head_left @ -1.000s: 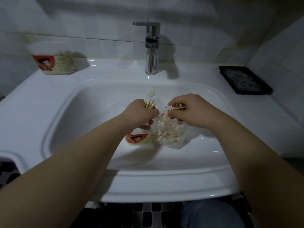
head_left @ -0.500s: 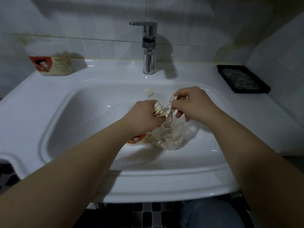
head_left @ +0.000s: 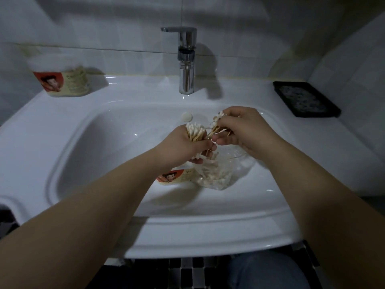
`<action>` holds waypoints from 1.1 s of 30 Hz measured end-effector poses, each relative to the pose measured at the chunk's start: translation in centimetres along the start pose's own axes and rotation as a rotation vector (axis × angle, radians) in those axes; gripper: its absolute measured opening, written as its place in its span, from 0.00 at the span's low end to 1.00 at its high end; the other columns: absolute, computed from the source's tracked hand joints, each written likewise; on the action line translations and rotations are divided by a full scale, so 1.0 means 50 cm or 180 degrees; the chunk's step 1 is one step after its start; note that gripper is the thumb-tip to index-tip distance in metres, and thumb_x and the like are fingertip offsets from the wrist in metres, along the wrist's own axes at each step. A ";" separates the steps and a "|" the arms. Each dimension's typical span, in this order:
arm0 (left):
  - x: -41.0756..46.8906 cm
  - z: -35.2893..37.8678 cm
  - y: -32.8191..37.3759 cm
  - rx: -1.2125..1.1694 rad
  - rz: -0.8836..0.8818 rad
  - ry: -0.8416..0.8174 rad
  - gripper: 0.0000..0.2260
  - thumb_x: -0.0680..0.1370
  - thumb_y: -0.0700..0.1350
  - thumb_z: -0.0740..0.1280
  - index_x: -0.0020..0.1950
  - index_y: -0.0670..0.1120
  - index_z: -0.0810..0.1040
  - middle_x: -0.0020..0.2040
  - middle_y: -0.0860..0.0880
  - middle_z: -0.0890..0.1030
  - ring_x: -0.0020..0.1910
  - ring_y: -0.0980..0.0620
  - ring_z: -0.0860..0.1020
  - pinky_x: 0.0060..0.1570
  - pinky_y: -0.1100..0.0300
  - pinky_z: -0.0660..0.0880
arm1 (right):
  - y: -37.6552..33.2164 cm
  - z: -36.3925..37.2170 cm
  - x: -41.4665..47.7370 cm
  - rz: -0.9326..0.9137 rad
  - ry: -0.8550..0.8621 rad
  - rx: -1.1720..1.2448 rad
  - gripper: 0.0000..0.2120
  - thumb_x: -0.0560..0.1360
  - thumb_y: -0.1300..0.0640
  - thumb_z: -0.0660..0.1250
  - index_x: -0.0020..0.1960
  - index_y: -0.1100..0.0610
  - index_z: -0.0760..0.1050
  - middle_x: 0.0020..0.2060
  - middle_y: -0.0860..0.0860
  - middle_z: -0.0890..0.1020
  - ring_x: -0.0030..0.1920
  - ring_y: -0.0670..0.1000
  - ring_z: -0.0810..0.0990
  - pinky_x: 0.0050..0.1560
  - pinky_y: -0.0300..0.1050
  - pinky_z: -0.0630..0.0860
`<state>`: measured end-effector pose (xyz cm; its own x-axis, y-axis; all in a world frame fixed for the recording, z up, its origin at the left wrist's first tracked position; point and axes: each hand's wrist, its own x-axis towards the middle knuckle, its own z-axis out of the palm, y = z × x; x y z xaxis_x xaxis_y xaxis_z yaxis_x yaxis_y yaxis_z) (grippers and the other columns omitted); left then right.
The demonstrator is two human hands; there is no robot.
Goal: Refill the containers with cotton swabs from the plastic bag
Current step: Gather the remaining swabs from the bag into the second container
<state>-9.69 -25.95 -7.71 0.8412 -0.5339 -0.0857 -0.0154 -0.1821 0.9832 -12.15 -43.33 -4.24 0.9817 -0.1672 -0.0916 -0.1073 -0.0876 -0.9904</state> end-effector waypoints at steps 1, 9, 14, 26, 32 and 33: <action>0.001 0.000 -0.001 0.0066 0.0021 -0.0037 0.03 0.79 0.37 0.70 0.47 0.44 0.81 0.42 0.48 0.85 0.42 0.52 0.84 0.44 0.54 0.81 | 0.001 -0.001 0.000 -0.0005 -0.0029 -0.0032 0.06 0.77 0.70 0.65 0.49 0.65 0.81 0.39 0.64 0.82 0.36 0.58 0.85 0.34 0.44 0.82; 0.002 -0.012 -0.004 0.0471 -0.0070 -0.0134 0.03 0.81 0.40 0.67 0.48 0.45 0.80 0.38 0.51 0.84 0.38 0.54 0.81 0.43 0.54 0.82 | 0.003 -0.003 -0.005 -0.0132 -0.0283 -0.0334 0.08 0.78 0.67 0.70 0.53 0.72 0.79 0.40 0.64 0.81 0.35 0.56 0.84 0.36 0.45 0.83; 0.006 -0.012 0.001 0.0596 -0.0085 0.0025 0.07 0.80 0.39 0.65 0.42 0.45 0.76 0.33 0.51 0.79 0.32 0.55 0.77 0.40 0.56 0.81 | 0.002 -0.012 0.006 -0.0234 0.0193 -0.0052 0.08 0.78 0.67 0.70 0.50 0.74 0.78 0.38 0.65 0.79 0.34 0.56 0.82 0.36 0.43 0.82; 0.019 -0.024 -0.005 -0.0045 -0.0069 0.0911 0.11 0.82 0.50 0.68 0.48 0.42 0.80 0.39 0.46 0.82 0.39 0.51 0.82 0.47 0.49 0.84 | -0.002 -0.019 -0.001 -0.0320 -0.0041 -0.0217 0.02 0.77 0.71 0.69 0.48 0.68 0.81 0.36 0.62 0.81 0.34 0.55 0.82 0.37 0.44 0.82; 0.013 -0.020 -0.002 -0.0035 0.0270 0.0596 0.15 0.80 0.47 0.71 0.56 0.35 0.82 0.52 0.37 0.85 0.53 0.47 0.85 0.50 0.50 0.84 | 0.005 -0.004 -0.009 -0.0337 -0.0524 -0.0411 0.03 0.78 0.69 0.70 0.50 0.68 0.81 0.35 0.61 0.82 0.35 0.54 0.84 0.40 0.43 0.83; 0.010 -0.019 -0.001 -0.0024 0.0294 0.0481 0.14 0.79 0.45 0.72 0.56 0.34 0.81 0.51 0.37 0.85 0.50 0.48 0.85 0.50 0.51 0.84 | 0.005 -0.003 -0.010 -0.0346 -0.0588 -0.0418 0.03 0.77 0.70 0.70 0.50 0.68 0.81 0.36 0.62 0.83 0.36 0.54 0.84 0.40 0.43 0.84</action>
<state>-8.78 -25.42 -7.67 0.9080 -0.4179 0.0299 -0.0930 -0.1316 0.9869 -12.68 -43.41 -4.45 0.9994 0.0314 -0.0148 -0.0074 -0.2242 -0.9745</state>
